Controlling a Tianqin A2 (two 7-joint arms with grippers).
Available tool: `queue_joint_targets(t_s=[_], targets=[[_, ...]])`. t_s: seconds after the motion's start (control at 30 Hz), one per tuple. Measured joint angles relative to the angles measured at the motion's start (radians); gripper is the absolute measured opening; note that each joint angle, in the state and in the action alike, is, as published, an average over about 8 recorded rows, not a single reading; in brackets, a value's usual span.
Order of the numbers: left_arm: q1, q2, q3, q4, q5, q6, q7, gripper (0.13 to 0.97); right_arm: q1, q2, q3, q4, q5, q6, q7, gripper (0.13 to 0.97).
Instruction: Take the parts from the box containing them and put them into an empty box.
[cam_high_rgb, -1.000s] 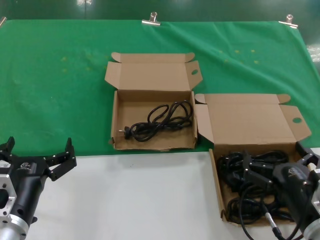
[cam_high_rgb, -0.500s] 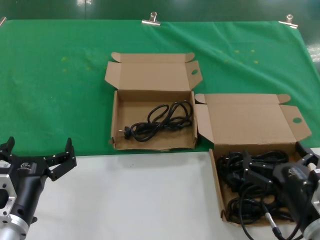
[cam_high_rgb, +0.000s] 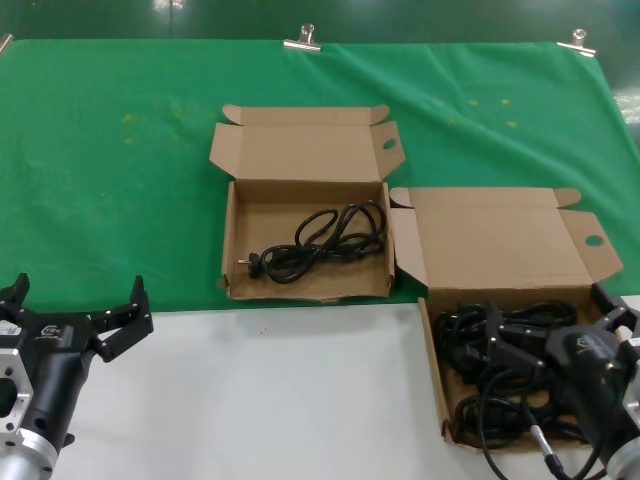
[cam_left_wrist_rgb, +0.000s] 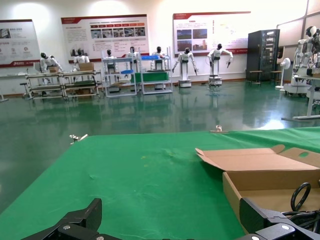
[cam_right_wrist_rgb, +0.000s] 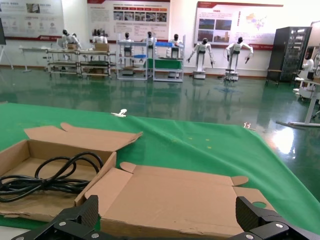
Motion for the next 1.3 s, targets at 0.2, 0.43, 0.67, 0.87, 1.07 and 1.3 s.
queue_joint_targets(t_s=[0.2,0.43,0.67,0.87,1.07,1.3], targets=[[0.000,0.000,0.000,0.000,0.000,0.000,0.000,0.966,0.000,0.000,0.000,0.000,0.000,0.000,0.000,0.966],[0.000,0.000,0.000,0.000,0.000,0.000,0.000,0.966,0.000,0.000,0.000,0.000,0.000,0.000,0.000,0.966],[0.000,0.000,0.000,0.000,0.000,0.000,0.000,0.966,0.000,0.000,0.000,0.000,0.000,0.000,0.000,0.966],[0.000,0.000,0.000,0.000,0.000,0.000,0.000,0.966,0.000,0.000,0.000,0.000,0.000,0.000,0.000,0.966],[0.000,0.000,0.000,0.000,0.000,0.000,0.000,0.966,0.000,0.000,0.000,0.000,0.000,0.000,0.000,0.966],[0.000,0.000,0.000,0.000,0.000,0.000,0.000,0.966,0.000,0.000,0.000,0.000,0.000,0.000,0.000,0.966]])
